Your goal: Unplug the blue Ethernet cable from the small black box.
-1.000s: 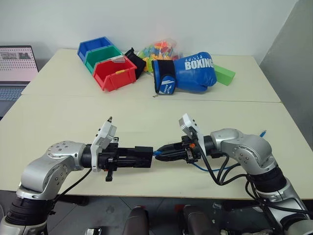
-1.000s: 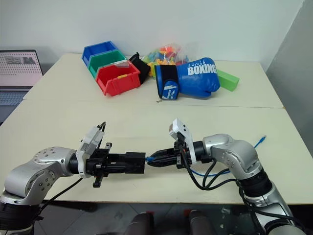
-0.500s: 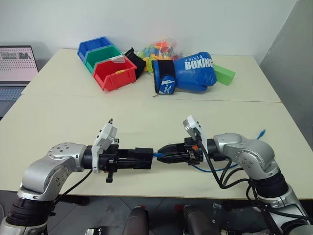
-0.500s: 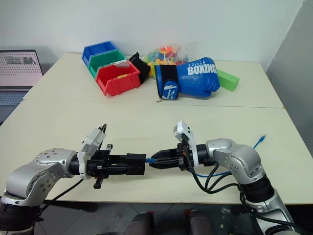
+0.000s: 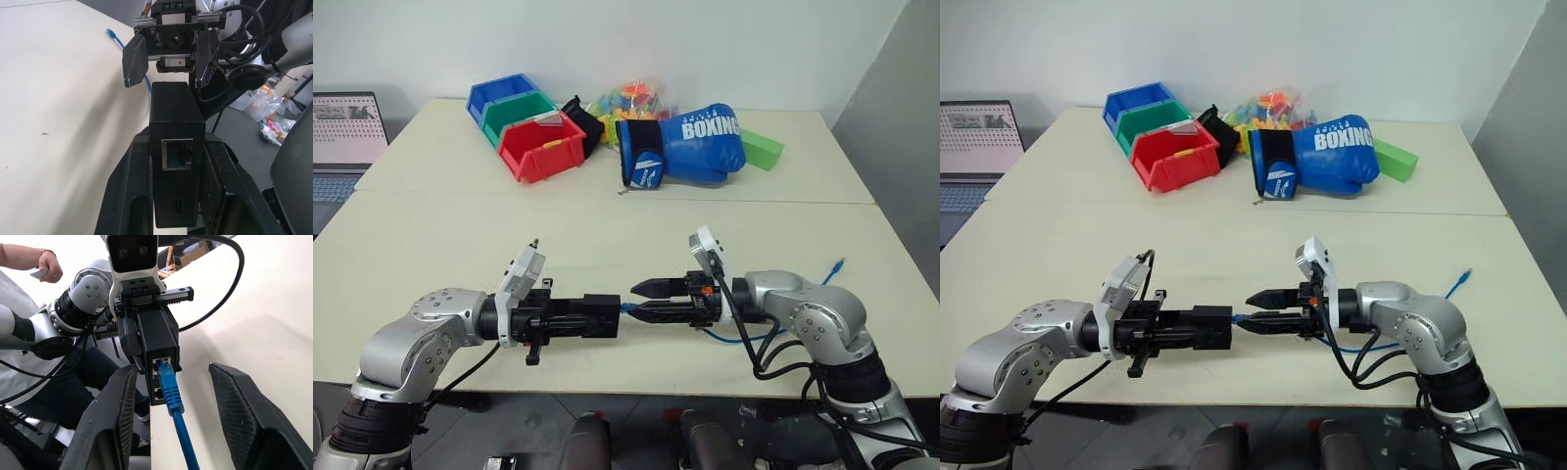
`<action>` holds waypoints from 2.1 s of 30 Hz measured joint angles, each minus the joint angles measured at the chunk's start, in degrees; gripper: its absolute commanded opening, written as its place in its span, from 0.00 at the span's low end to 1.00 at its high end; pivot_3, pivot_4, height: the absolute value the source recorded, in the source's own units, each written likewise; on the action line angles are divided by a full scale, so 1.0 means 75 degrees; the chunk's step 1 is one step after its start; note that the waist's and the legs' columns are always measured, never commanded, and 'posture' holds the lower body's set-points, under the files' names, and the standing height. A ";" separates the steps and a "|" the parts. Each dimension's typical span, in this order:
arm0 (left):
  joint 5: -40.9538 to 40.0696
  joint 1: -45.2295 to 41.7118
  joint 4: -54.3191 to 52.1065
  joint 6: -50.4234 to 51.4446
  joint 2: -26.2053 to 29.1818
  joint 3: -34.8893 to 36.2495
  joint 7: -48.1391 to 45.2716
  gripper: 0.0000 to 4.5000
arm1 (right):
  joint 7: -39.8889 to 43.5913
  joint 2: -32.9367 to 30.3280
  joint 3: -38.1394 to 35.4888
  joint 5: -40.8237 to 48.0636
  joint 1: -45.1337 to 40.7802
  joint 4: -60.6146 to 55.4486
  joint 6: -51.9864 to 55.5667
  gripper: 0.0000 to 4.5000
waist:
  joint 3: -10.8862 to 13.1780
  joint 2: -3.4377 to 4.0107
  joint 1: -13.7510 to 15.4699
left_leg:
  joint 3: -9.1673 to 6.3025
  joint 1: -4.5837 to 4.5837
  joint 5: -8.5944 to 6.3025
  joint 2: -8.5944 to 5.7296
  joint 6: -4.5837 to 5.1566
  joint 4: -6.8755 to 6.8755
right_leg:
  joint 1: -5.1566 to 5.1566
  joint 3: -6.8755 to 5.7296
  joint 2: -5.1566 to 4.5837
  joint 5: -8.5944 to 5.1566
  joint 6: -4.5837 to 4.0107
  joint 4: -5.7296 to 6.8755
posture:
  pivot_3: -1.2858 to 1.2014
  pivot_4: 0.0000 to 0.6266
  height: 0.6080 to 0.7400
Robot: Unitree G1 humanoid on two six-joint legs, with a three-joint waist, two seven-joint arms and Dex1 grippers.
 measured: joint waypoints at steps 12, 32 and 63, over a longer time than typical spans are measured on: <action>-0.0238 -0.0295 0.0228 0.0223 -0.0081 0.0005 0.0034 0.18 | -0.0276 0.0372 -0.0055 0.0319 0.0182 0.0039 0.0260 0.52 | 0.0000 0.0000 0.0002 | 0.0001 -0.0001 0.0000 0.0000 0.0000 -0.0001 | 0.0000 0.0000 0.0000 0.0000 0.0000 -0.0001 | 0.52 0.24 1.00; -0.0260 -0.0331 0.0258 0.0318 -0.0124 0.0005 0.0152 0.18 | -0.0531 0.0335 -0.0147 0.0595 0.0161 0.0101 0.0401 0.35 | 0.0000 0.0000 0.0001 | 0.0001 -0.0002 0.0000 -0.0001 0.0000 -0.0001 | 0.0000 0.0002 0.0000 0.0000 0.0000 -0.0001 | 0.52 0.24 1.00; -0.0007 0.0124 0.0628 0.0072 0.0042 0.0316 0.0024 0.18 | -0.0225 -0.0605 -0.0535 0.1047 0.0297 0.0215 0.0935 0.01 | 0.0002 0.0002 0.0002 | 0.0002 -0.0002 0.0000 -0.0001 0.0000 -0.0001 | -0.0002 0.0001 -0.0001 0.0000 0.0000 -0.0002 | 0.52 0.24 1.00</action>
